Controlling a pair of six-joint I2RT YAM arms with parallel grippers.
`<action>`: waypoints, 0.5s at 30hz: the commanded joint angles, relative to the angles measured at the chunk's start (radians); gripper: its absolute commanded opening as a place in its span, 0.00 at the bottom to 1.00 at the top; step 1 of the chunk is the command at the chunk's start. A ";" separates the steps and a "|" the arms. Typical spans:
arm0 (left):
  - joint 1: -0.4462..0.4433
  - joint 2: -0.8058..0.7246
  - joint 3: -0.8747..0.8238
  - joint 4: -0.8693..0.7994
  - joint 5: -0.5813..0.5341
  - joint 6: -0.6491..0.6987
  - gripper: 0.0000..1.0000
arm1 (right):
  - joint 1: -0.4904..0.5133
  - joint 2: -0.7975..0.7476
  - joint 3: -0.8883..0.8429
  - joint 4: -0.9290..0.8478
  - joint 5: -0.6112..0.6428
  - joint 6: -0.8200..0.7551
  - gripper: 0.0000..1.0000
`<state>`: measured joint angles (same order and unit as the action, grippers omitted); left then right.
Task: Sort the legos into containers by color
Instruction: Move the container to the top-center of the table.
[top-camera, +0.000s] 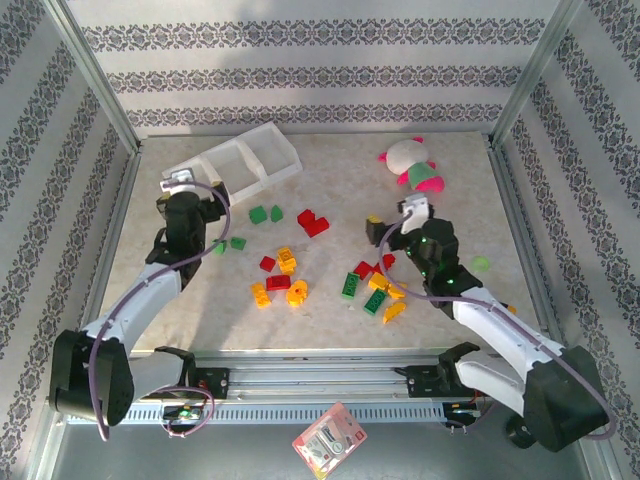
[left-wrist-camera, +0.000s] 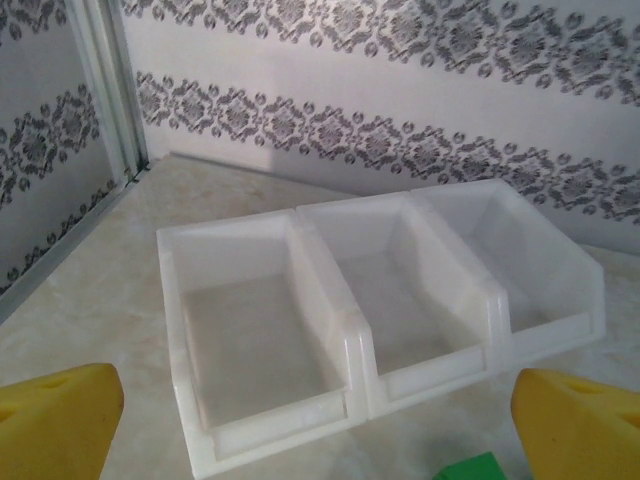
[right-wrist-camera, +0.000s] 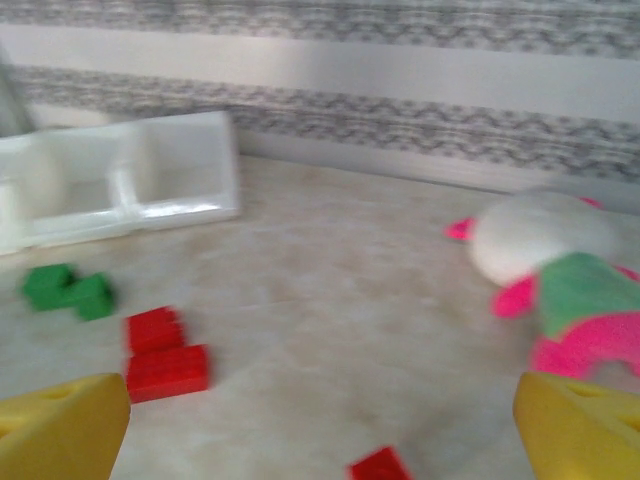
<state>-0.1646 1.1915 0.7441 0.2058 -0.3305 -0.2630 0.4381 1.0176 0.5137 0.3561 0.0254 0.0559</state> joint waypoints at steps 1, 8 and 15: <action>-0.008 0.095 0.104 -0.204 -0.066 -0.098 0.99 | 0.106 0.026 0.076 -0.076 0.019 -0.010 0.98; -0.002 0.350 0.315 -0.308 -0.105 -0.155 0.99 | 0.227 0.148 0.201 -0.105 -0.086 -0.018 0.98; 0.057 0.601 0.553 -0.411 -0.051 -0.222 0.95 | 0.285 0.204 0.250 -0.106 -0.093 -0.020 0.98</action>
<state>-0.1375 1.7279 1.2087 -0.1074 -0.3927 -0.4297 0.7055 1.2160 0.7280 0.2569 -0.0467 0.0452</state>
